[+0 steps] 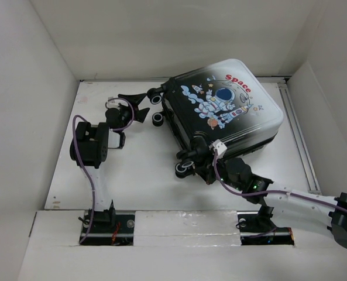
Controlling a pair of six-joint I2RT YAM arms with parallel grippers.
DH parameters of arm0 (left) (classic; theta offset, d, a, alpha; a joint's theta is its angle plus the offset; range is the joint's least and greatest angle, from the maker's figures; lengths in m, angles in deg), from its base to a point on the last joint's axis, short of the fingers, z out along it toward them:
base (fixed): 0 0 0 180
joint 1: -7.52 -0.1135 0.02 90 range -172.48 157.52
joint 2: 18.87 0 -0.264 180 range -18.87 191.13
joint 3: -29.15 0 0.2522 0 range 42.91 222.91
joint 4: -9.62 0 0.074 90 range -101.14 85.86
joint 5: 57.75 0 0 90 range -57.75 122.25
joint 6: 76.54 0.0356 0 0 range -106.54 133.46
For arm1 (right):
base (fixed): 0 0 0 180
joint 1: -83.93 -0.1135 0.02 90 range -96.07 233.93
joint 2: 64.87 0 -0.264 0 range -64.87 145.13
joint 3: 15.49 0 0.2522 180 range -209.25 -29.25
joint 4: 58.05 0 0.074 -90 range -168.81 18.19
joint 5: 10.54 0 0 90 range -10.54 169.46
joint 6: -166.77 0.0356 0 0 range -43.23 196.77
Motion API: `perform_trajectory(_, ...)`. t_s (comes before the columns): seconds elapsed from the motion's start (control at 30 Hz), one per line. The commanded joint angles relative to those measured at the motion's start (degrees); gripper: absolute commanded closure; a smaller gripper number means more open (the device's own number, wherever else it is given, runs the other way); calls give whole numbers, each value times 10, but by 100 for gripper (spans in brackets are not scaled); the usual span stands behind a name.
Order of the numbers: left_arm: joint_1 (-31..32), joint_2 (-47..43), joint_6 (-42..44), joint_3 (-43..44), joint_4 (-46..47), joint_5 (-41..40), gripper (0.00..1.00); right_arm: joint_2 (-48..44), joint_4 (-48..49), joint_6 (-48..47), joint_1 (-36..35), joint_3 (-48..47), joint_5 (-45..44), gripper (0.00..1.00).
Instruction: Pack the luggage
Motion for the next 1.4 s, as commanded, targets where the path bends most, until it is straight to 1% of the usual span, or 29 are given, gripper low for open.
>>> perform_trajectory(0.0, -11, -34, 28, 23, 247, 32, 0, 2, 35, -6, 4, -19, 14, 100)
perform_trajectory(0.17, -11, -28, 28, 23, 260, 52, 0, 15, 41, -6, 4, -19, 20, 100)
perform_trajectory(0.3, 8, -22, 22, 23, 272, 59, 0, 21, 46, -6, 4, -19, 30, 100)
perform_trajectory(0.5, 8, -22, 22, 48, 286, 53, 0, 26, 46, -6, 4, -19, 30, 100)
perform_trajectory(0.57, 8, -22, 7, 65, 286, 53, 0, 26, 51, -6, 4, -19, 30, 100)
perform_trajectory(0.7, 14, -17, -9, 93, 258, 59, 0, 31, 57, -6, 4, -19, 35, 100)
perform_trajectory(0.8, 14, -10, -21, 98, 253, 59, 0, 31, 57, -6, 4, -19, 35, 100)
perform_trajectory(0.87, 14, -4, -28, 98, 232, 59, 0, 31, 57, -6, 4, -19, 35, 100)
perform_trajectory(1.03, 14, -4, -28, 110, 193, 64, 0, 31, 57, -6, 4, -19, 35, 100)
perform_trajectory(1.07, 20, -4, -28, 126, 183, 71, 0, 31, 57, -6, 4, -19, 35, 100)
perform_trajectory(1.23, 32, -4, -22, 147, 137, 71, 0, 31, 57, -6, 4, -19, 35, 100)
perform_trajectory(1.37, 32, -9, -22, 154, 126, 59, 7, 20, 57, -6, 4, -14, 35, 100)
